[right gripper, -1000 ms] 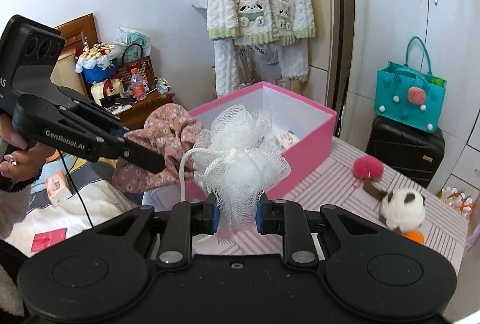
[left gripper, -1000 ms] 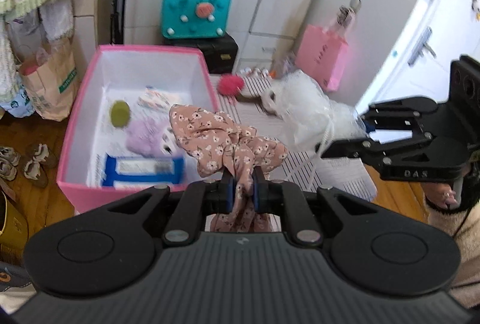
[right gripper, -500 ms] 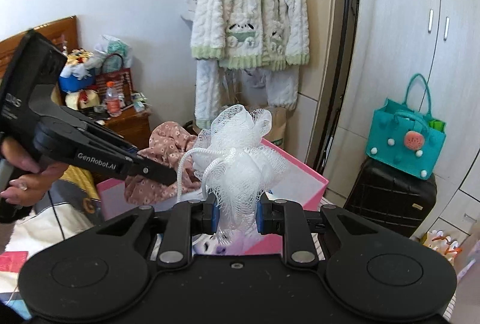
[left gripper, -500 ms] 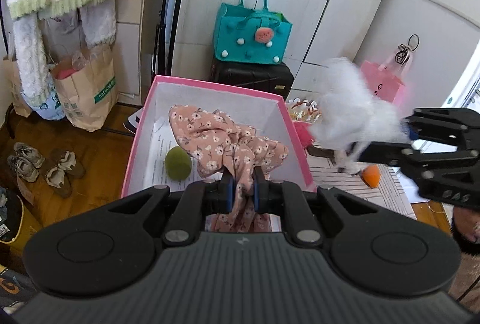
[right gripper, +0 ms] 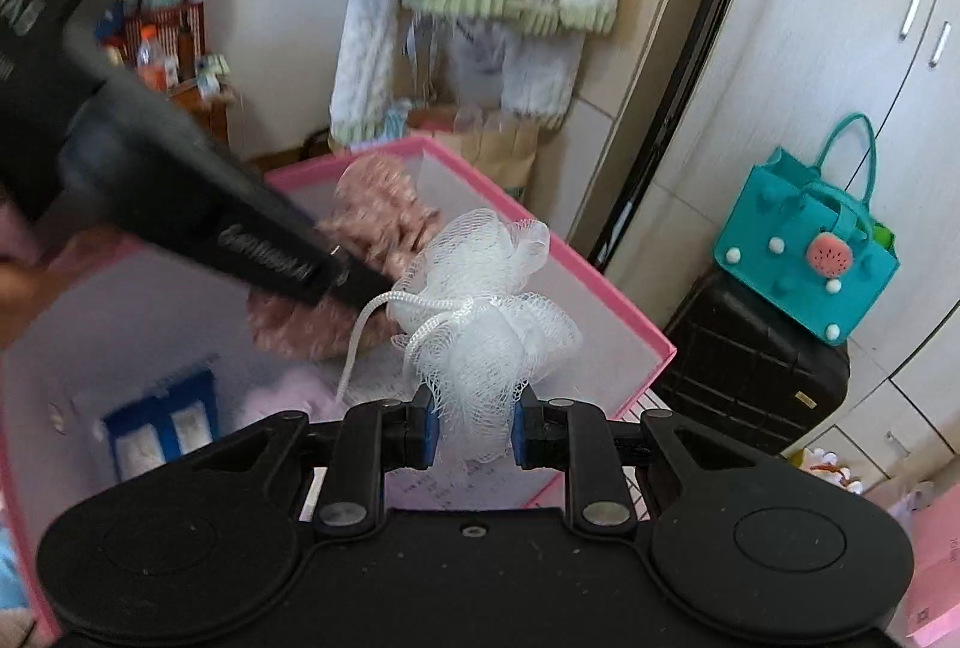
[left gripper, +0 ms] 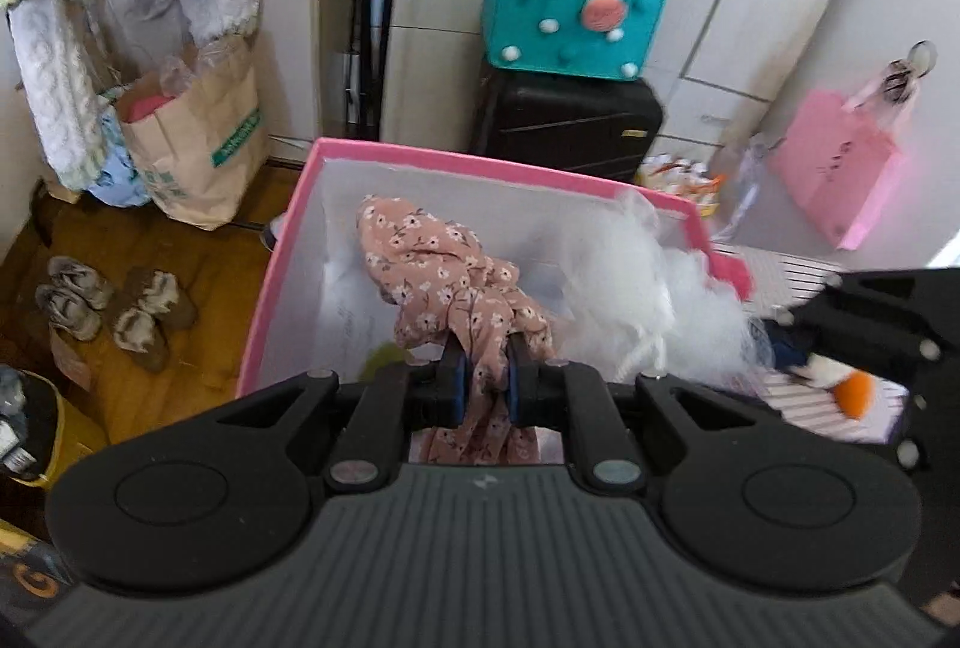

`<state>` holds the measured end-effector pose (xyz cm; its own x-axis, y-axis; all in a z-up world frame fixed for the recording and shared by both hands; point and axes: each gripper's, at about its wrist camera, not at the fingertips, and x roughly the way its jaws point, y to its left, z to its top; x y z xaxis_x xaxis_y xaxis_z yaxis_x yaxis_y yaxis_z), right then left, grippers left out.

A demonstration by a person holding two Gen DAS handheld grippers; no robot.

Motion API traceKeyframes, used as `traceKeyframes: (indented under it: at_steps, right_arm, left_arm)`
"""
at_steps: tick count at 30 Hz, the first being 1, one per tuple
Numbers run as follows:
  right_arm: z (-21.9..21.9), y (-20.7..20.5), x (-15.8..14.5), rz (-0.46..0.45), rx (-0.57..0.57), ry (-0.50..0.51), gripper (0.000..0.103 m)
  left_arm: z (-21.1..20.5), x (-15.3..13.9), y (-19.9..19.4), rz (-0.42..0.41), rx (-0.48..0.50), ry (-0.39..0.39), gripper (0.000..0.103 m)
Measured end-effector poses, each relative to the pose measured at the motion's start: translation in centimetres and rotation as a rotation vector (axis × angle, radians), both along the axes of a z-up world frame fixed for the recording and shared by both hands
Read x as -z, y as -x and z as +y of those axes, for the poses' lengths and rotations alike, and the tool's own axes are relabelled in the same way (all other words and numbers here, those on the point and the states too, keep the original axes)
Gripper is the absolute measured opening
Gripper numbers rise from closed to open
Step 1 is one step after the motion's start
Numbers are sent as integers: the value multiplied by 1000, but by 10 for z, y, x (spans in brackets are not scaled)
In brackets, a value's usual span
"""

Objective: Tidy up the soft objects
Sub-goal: 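Open the left tool dropping the scrunchie while the right tool releases the bath puff into the box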

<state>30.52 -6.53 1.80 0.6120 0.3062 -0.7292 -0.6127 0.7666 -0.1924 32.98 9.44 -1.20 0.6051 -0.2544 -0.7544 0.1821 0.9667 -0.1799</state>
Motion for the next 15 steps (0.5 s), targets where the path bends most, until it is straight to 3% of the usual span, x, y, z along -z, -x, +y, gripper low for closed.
traceKeyframes:
  at_steps: [6, 9, 11, 15]
  right_arm:
    - [11, -13, 14, 43, -45, 71, 25]
    - [18, -13, 18, 56, -94, 105, 27]
    - [23, -14, 21, 56, -113, 131, 35]
    - [23, -11, 20, 61, -134, 114, 41]
  left_arm:
    - [-7, 5, -20, 35, 17, -87, 14]
    - [-11, 0, -24, -6, 1, -151, 17]
    - [-10, -3, -23, -24, -14, -151, 34]
    - [-2, -13, -12, -34, -5, -107, 36]
